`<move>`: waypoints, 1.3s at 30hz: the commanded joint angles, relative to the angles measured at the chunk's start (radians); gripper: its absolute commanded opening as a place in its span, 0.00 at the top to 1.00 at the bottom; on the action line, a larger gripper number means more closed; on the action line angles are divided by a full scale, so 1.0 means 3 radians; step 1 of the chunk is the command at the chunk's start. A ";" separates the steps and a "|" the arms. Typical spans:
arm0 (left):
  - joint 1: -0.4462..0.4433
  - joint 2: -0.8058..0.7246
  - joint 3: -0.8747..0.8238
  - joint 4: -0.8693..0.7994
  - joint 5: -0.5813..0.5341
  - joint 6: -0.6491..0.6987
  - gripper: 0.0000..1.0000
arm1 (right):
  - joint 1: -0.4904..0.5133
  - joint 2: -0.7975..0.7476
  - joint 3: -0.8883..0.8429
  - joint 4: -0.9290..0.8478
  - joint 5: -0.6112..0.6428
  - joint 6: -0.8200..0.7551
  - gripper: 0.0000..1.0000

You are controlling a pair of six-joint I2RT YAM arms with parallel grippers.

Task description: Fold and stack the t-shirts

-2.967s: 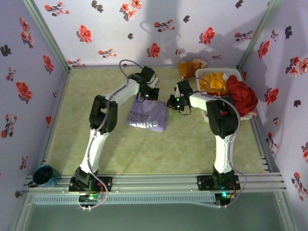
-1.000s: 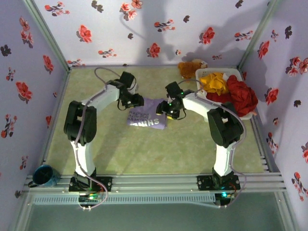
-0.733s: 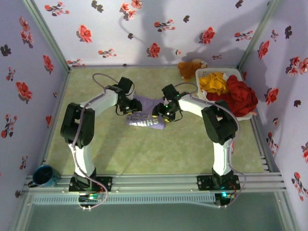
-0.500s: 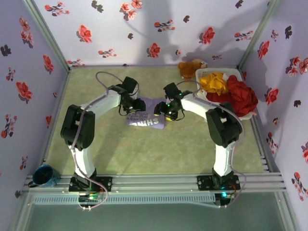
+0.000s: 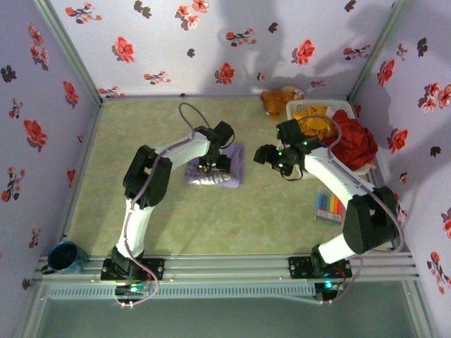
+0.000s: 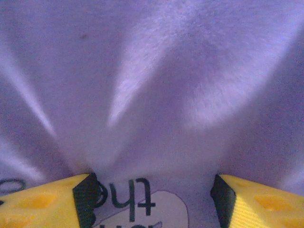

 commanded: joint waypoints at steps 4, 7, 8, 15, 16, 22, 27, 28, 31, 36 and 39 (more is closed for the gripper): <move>0.0012 0.0132 -0.0032 -0.0087 -0.0118 -0.0003 0.17 | -0.0094 -0.0235 -0.0140 -0.0171 0.0093 -0.0136 0.19; 0.0122 0.0101 -0.0096 -0.0082 -0.0116 0.0082 0.11 | -0.0125 -0.0276 -0.0165 -0.0203 0.0093 -0.0153 0.18; 0.0174 0.0074 -0.0112 -0.0090 -0.0137 0.0121 0.10 | -0.0125 -0.0281 -0.0163 -0.0221 0.0098 -0.0157 0.18; 0.0703 -0.0004 -0.0061 -0.0240 -0.0193 0.0476 0.01 | -0.0133 -0.0370 -0.0145 -0.0256 0.0144 -0.0161 0.15; 0.0787 0.0014 -0.0022 -0.0277 -0.0194 0.0540 0.01 | -0.0135 -0.0389 -0.0135 -0.0253 0.0145 -0.0154 0.14; 0.1175 0.0115 0.0189 -0.0460 -0.0286 0.0897 0.01 | -0.0156 -0.0462 -0.0026 -0.0410 0.0180 -0.0204 0.13; 0.1507 0.0336 0.0491 -0.0627 -0.0281 0.1195 0.01 | -0.0198 -0.0567 0.0019 -0.0577 0.0201 -0.0286 0.12; 0.1568 0.0377 0.0547 -0.0629 -0.0257 0.1280 0.01 | -0.0207 -0.0598 0.0023 -0.0614 0.0201 -0.0302 0.12; 0.1754 0.0542 0.0847 -0.0773 -0.0230 0.1451 0.01 | -0.0256 -0.0699 0.0074 -0.0764 0.0201 -0.0352 0.12; 0.2076 0.0852 0.1332 -0.0924 -0.0100 0.1717 0.00 | -0.0356 -0.0911 0.0146 -0.1040 0.0216 -0.0445 0.11; 0.2228 0.1095 0.1730 -0.1070 -0.0007 0.1829 0.01 | -0.0398 -0.0980 0.0141 -0.1163 0.0204 -0.0494 0.11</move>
